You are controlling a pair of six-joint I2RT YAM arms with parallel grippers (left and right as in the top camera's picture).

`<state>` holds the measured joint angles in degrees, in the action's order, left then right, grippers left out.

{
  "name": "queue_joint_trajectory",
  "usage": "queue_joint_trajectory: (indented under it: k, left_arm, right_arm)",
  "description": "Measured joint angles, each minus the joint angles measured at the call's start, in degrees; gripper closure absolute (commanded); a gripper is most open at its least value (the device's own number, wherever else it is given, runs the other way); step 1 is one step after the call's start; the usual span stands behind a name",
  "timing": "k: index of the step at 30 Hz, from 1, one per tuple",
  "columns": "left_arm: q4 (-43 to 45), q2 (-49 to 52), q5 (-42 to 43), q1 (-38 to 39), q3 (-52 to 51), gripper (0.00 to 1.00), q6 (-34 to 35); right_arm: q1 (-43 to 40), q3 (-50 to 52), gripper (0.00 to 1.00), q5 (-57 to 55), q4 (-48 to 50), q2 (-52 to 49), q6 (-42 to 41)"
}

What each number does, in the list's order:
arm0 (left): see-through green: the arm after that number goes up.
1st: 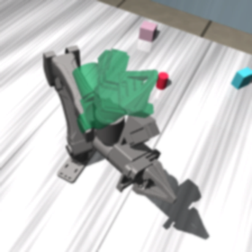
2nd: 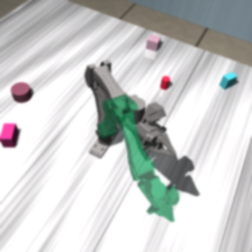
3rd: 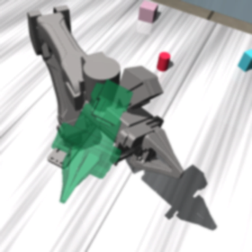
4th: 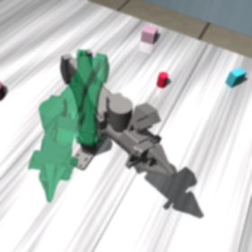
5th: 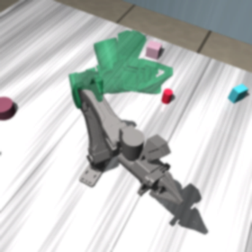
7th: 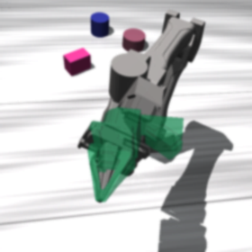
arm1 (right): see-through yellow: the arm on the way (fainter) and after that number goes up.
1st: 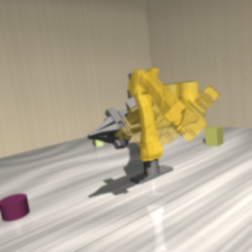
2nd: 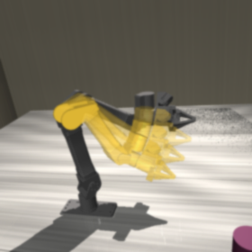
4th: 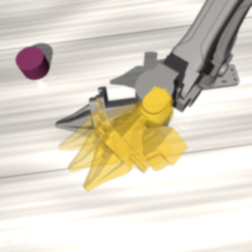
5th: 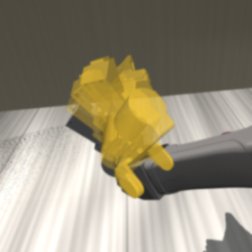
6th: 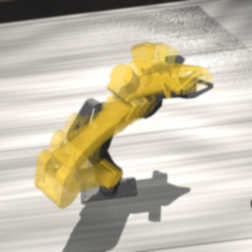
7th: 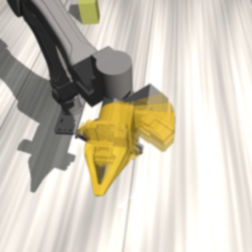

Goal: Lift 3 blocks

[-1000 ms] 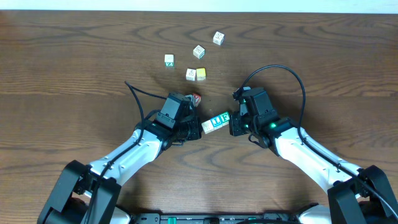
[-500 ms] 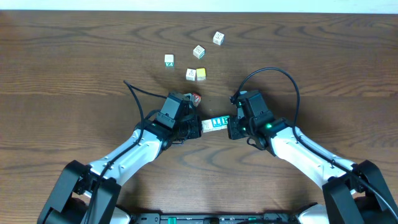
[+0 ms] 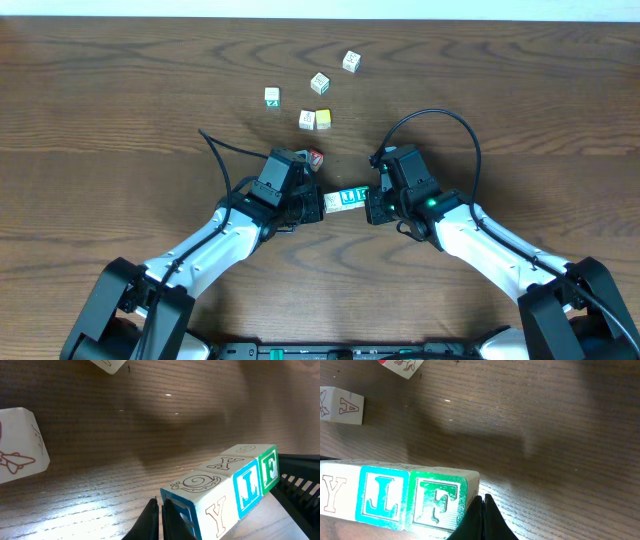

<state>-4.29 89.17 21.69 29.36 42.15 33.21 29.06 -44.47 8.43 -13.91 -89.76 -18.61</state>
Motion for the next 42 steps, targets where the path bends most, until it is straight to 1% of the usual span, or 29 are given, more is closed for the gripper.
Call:
queue_joint_trajectory:
  k: [9, 42]
  left_arm:
    - [1.31, 3.28, -0.04, 0.00, 0.00, 0.93, 0.04]
    - [3.08, 6.75, -1.18, 0.81, 0.00, 0.93, 0.04]
  right_arm:
    - [0.39, 0.00, 0.99, -0.04, 0.02, -1.75, 0.00]
    - [0.61, 0.00, 0.99, -0.76, 2.01, -6.64, -0.02]
